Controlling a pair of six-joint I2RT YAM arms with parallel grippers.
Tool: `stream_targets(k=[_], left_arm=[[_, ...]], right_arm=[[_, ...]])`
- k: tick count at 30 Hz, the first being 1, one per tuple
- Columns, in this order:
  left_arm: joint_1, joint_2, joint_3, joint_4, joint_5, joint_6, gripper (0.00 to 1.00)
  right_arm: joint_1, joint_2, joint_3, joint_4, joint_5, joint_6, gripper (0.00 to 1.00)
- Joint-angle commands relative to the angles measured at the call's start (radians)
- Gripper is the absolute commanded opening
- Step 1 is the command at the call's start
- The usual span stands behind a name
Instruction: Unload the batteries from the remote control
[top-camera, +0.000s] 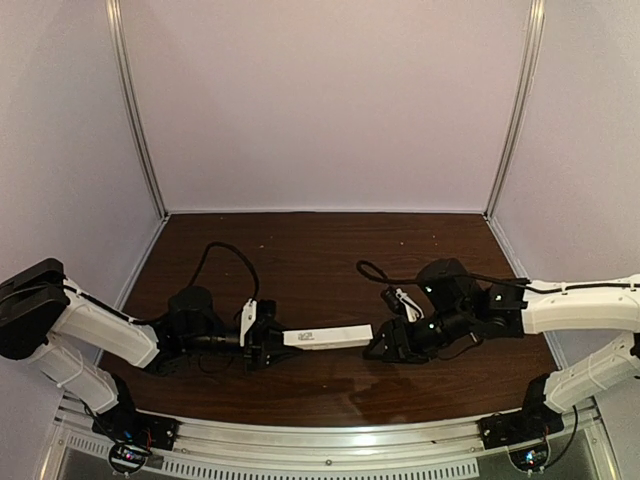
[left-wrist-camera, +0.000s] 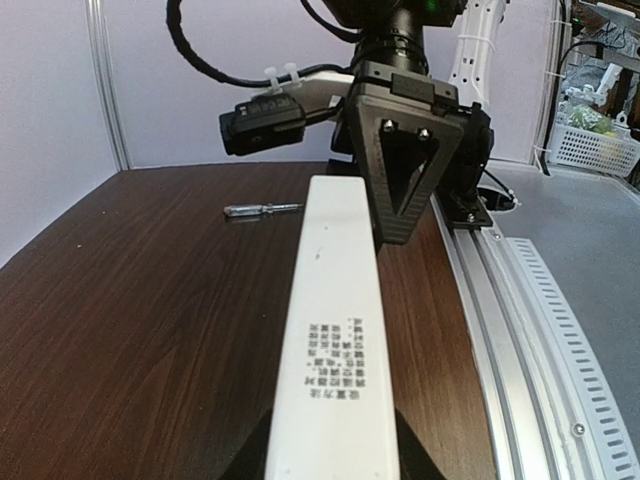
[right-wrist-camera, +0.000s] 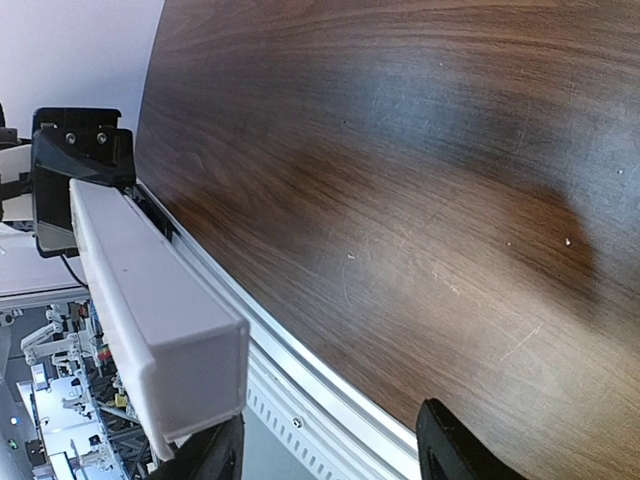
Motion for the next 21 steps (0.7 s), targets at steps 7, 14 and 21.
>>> stream_targets(k=[7, 14, 21], left_arm=[[0.004, -0.021, 0.012, 0.074, -0.006, -0.002, 0.0], [0.003, -0.017, 0.013, 0.073, -0.017, -0.001, 0.0], [0.003, -0.011, 0.016, 0.061, -0.032, 0.005, 0.0]], right_arm=[[-0.008, -0.064, -0.041, -0.052, 0.068, 0.018, 0.59], [-0.017, -0.091, -0.057, -0.094, 0.094, 0.014, 0.59], [-0.038, -0.127, -0.07, -0.13, 0.115, 0.003, 0.59]])
